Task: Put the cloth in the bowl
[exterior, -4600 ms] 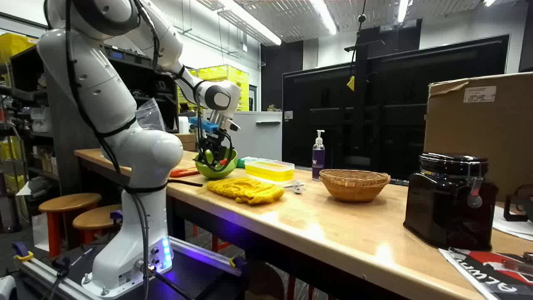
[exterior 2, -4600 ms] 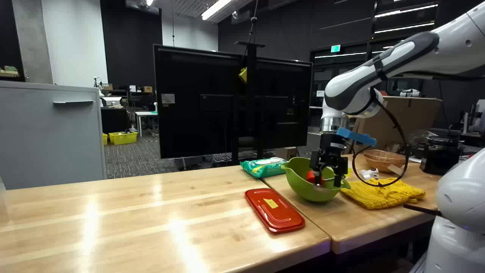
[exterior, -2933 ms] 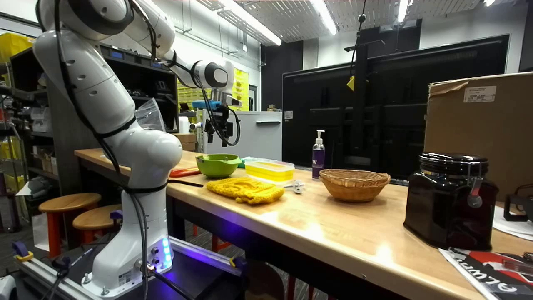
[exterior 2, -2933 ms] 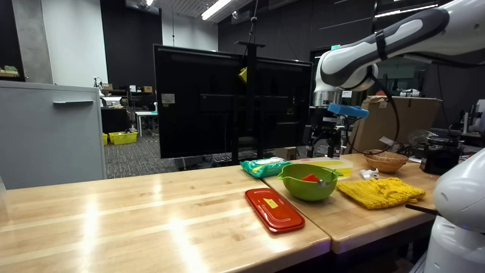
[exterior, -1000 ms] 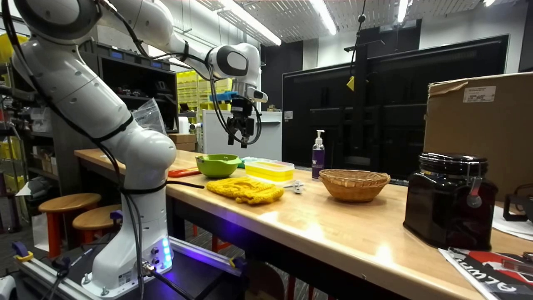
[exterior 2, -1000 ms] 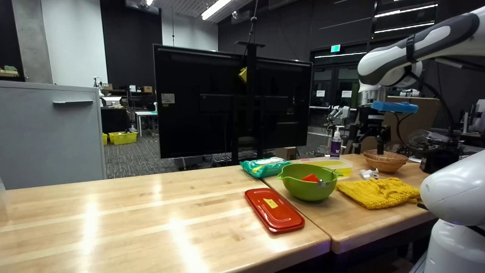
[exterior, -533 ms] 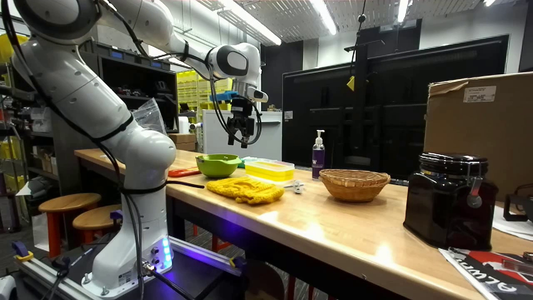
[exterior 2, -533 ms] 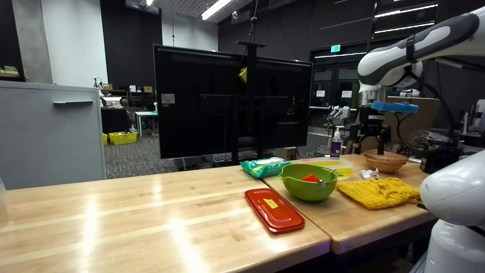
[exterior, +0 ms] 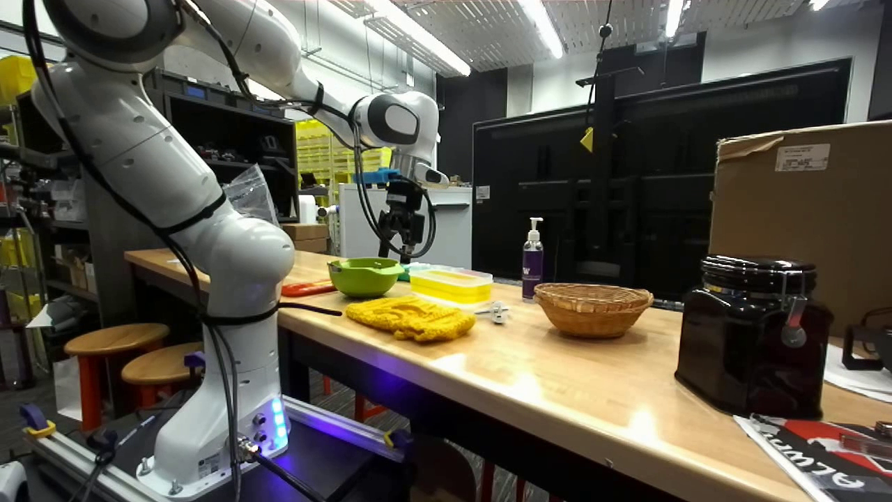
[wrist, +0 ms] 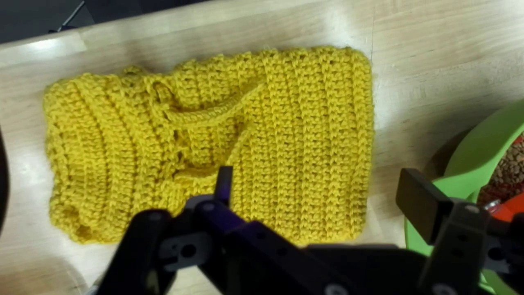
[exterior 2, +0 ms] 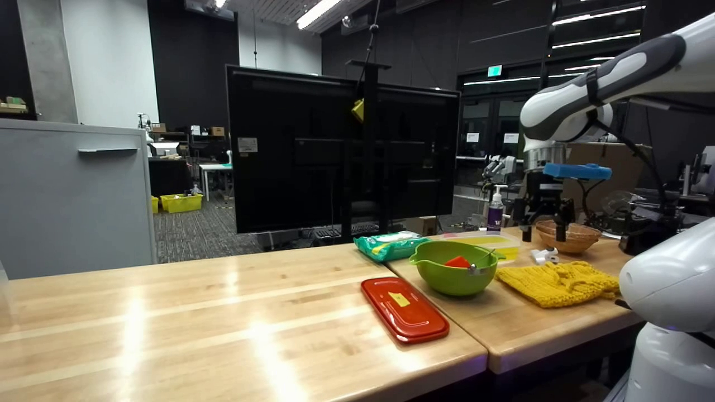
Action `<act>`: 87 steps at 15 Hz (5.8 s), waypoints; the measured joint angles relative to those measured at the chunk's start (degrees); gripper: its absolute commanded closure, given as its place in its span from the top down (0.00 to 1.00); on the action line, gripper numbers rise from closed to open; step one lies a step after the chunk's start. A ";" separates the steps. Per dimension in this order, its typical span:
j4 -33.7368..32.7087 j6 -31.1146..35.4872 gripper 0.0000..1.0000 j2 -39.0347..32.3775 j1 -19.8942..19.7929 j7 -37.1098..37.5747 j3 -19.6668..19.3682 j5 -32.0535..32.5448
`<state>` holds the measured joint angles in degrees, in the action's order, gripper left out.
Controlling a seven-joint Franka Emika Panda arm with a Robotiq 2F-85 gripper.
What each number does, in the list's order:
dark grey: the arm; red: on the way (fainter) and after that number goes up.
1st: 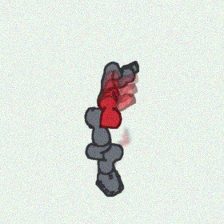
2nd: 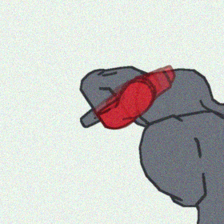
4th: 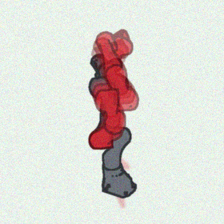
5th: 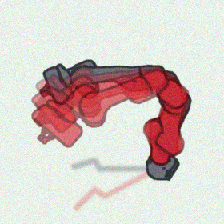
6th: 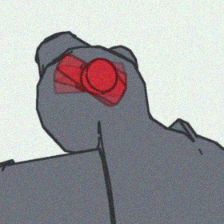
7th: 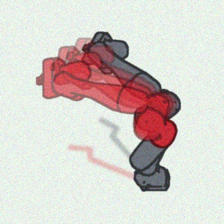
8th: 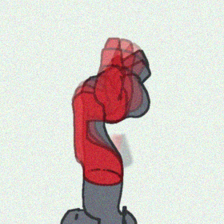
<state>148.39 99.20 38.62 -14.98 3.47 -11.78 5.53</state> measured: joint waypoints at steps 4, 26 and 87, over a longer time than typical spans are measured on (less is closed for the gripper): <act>2.39 2.07 1.00 -3.28 -0.02 -1.27 -1.03 0.00; 4.05 11.30 0.75 -15.61 -0.56 -15.49 -9.91 -3.69; -39.97 -19.75 0.02 -24.10 4.41 7.09 1.06 -16.14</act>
<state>108.43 79.45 14.52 -10.57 10.56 -10.72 -10.62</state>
